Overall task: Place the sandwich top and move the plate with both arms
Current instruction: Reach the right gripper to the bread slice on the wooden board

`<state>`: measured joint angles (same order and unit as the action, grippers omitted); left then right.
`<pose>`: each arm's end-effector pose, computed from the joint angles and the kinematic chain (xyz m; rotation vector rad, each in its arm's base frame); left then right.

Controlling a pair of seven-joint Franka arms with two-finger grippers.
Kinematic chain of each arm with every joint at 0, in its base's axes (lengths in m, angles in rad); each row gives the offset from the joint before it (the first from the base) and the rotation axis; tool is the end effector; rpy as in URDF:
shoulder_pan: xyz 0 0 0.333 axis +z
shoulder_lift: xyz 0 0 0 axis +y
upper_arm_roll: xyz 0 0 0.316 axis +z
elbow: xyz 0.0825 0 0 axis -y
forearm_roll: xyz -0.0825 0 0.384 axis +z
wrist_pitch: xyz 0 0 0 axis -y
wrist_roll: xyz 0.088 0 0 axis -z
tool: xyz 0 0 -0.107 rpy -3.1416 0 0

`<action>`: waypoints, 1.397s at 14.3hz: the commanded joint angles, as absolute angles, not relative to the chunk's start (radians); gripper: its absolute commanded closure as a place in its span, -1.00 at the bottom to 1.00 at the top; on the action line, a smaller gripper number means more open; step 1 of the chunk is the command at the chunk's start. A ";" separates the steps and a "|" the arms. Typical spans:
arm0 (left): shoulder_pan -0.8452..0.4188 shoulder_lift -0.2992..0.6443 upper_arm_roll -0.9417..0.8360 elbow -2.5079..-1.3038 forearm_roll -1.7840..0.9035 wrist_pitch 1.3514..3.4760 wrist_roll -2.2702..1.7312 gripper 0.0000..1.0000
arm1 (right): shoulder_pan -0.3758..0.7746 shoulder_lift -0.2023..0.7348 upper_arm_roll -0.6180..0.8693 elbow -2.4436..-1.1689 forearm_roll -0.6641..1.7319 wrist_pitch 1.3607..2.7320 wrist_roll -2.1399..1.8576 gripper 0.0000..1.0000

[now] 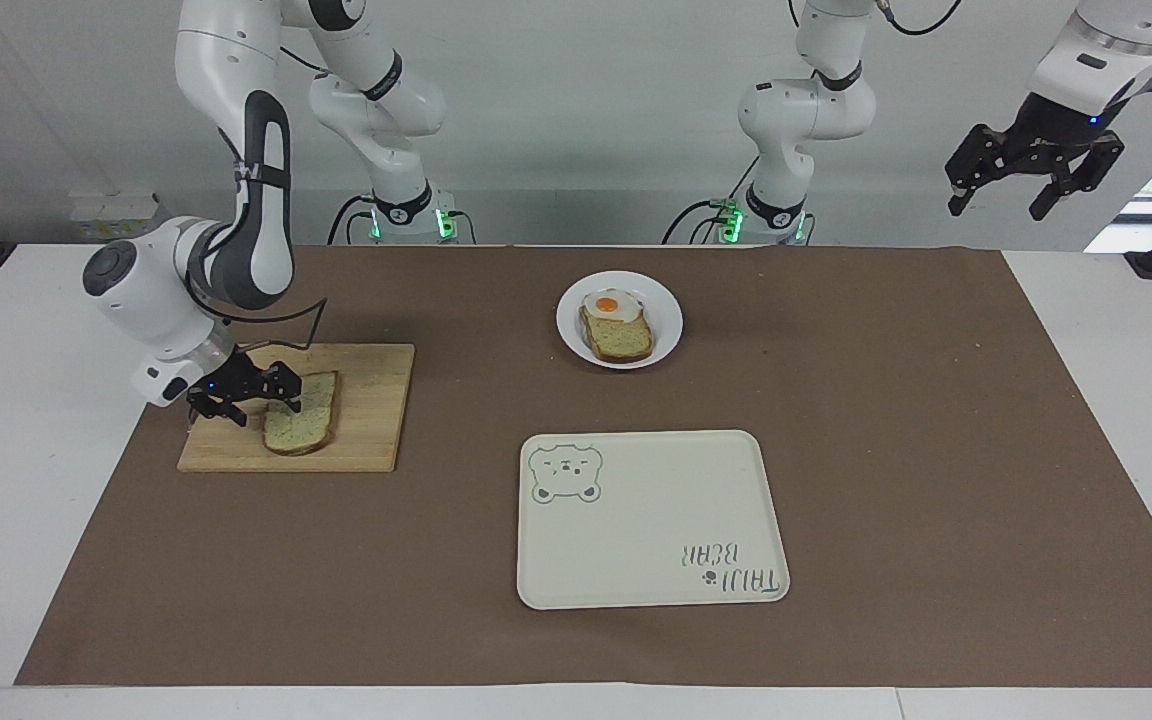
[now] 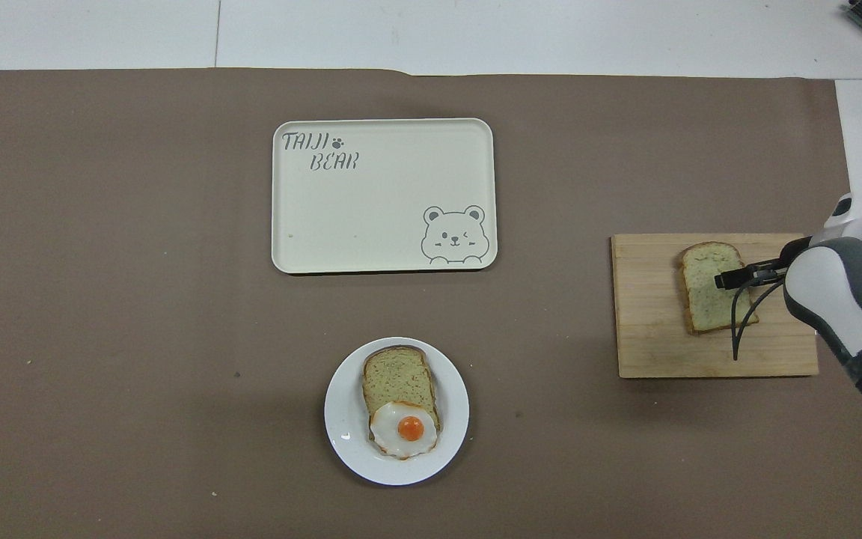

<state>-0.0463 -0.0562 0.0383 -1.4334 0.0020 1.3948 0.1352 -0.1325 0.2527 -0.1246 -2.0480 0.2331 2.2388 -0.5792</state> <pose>0.5155 -0.0031 0.7025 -3.1325 0.2242 -0.0275 0.5649 -0.1397 0.3130 -2.9721 -0.2608 -0.0107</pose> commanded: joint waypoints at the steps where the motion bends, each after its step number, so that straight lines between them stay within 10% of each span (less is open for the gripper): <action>1: -0.034 -0.078 0.034 -1.459 -0.012 1.396 0.146 -1.00 | -0.132 0.258 -0.123 -2.063 0.265 2.255 -0.589 0.40; 2: -0.035 -0.077 0.034 -1.459 -0.012 1.394 0.146 -1.00 | -0.130 0.258 -0.123 -2.063 0.265 2.255 -0.580 0.99; 20: -0.034 -0.078 0.034 -1.459 -0.012 1.396 0.146 -1.00 | -0.133 0.135 -0.124 -1.976 0.250 2.011 -0.586 1.00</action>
<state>-0.0463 -0.0562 0.0383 -1.4335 0.0020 1.3948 0.1352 -0.1129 0.1803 -0.1280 -1.9830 0.2377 2.0762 -0.5791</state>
